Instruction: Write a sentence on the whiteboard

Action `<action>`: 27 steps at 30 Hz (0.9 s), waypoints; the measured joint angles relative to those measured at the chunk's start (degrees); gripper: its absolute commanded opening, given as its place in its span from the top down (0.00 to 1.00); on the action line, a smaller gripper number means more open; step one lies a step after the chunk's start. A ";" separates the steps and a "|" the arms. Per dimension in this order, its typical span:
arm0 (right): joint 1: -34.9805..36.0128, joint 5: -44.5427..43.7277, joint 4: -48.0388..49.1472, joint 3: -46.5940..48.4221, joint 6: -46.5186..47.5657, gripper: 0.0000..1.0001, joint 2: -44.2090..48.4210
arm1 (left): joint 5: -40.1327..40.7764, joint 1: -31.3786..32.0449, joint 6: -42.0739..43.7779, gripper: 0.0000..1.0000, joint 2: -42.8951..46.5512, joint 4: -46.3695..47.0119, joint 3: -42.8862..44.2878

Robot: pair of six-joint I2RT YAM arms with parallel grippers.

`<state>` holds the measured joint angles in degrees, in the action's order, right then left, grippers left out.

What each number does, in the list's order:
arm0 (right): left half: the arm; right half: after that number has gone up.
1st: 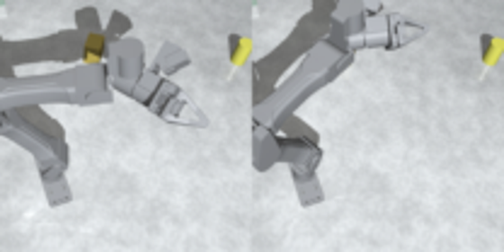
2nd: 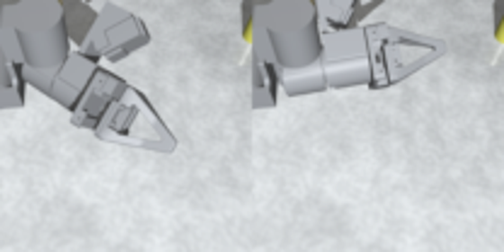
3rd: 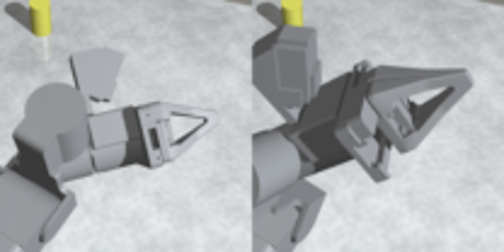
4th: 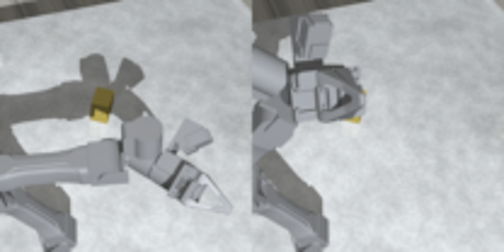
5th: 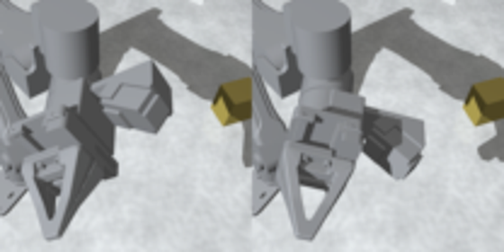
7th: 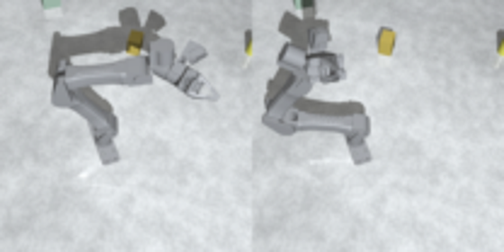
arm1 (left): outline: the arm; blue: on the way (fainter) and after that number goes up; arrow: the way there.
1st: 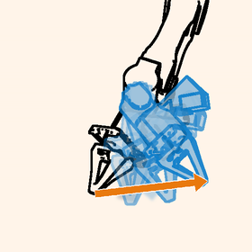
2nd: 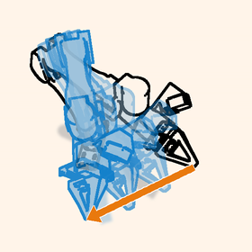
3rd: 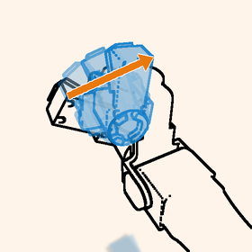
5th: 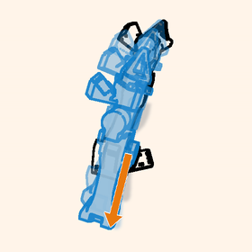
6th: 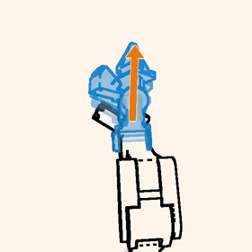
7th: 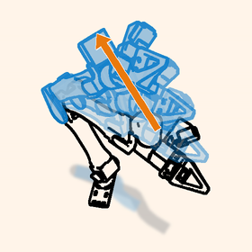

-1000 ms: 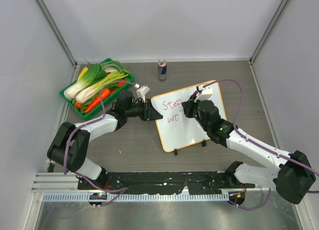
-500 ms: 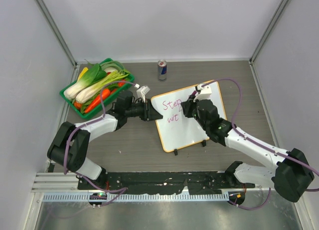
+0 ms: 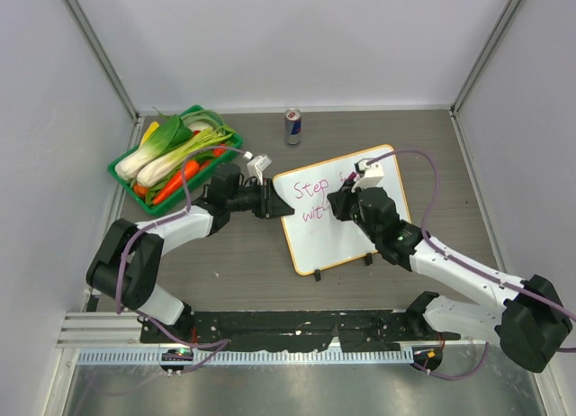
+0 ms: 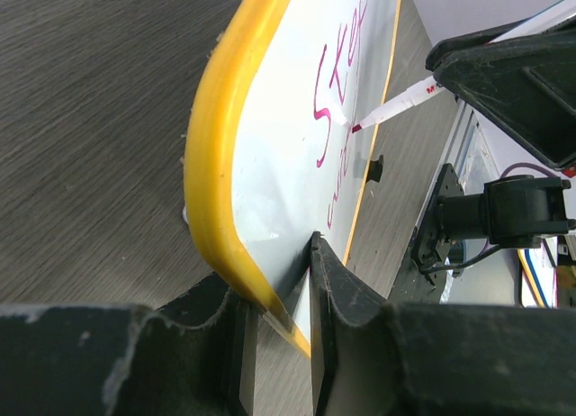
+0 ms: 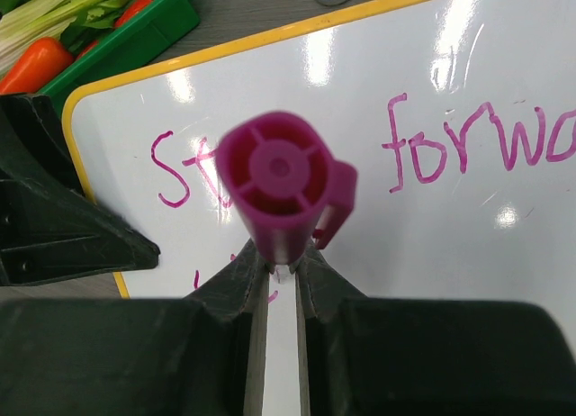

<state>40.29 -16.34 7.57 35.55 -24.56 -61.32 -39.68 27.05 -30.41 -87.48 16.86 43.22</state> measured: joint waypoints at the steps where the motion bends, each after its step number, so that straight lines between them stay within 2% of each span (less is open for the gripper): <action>1: 0.00 0.04 0.00 -0.15 -0.04 0.99 0.09 | 0.00 0.00 0.00 1.00 -0.07 -0.02 0.04; 27: 0.02 1.66 -0.35 -2.51 -1.11 0.99 1.81 | 0.00 0.11 0.00 1.00 -0.66 -0.20 0.52</action>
<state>40.32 -14.68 7.22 33.04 -25.67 -59.51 -39.68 27.16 -30.41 -88.14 16.67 43.75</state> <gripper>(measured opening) 0.181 0.264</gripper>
